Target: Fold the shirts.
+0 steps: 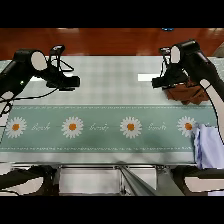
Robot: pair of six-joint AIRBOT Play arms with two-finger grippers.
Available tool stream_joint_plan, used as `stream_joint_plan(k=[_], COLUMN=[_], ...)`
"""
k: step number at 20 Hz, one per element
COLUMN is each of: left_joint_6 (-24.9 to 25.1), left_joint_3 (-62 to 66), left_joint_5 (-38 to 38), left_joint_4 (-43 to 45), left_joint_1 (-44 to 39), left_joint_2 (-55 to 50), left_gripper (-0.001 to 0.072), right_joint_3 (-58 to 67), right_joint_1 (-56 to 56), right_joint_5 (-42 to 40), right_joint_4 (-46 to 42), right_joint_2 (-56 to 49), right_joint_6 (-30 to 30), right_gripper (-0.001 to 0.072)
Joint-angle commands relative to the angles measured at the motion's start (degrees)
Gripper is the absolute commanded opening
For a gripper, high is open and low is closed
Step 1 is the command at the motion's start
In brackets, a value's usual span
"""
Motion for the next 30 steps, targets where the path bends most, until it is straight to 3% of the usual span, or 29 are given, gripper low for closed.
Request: stream_joint_plan(k=[1,16,24,25,26,27,30], left_joint_6=[0.00,-0.02,0.00,0.02,0.00,0.02,0.22], left_joint_3=[-0.02,-0.02,-0.02,-0.02,-0.02,-0.02,1.11], left_joint_5=[0.00,0.13,9.60,10.75,11.91,12.70,10.03], left_joint_4=[0.00,0.00,0.02,0.04,0.13,0.17,1.49], left_joint_1=[0.00,-0.02,0.00,0.00,0.00,0.00,1.29], left_joint_2=[-0.04,-0.04,-1.42,-1.57,-1.81,-1.88,-1.40], left_gripper=[0.0020,0.0020,0.0022,0.0063,0.0222,0.0499,0.0508], right_joint_3=[-0.02,-0.02,-0.02,-0.02,-0.04,-0.02,0.31], right_joint_1=[0.04,0.04,-0.04,-0.04,-0.09,-0.09,-2.16], right_joint_5=[0.02,-0.02,-17.84,-19.91,-21.09,-21.73,-22.25], right_joint_4=[0.02,0.02,-2.05,-2.95,-3.89,-4.57,-13.97], right_joint_2=[-0.04,-0.04,-0.04,-0.04,-0.04,-0.04,0.02], right_joint_6=[0.00,0.00,-1.33,-2.23,-2.60,-3.37,-2.73], right_gripper=[0.0029,0.0029,0.0038,0.0122,0.0313,0.0413,0.0416])
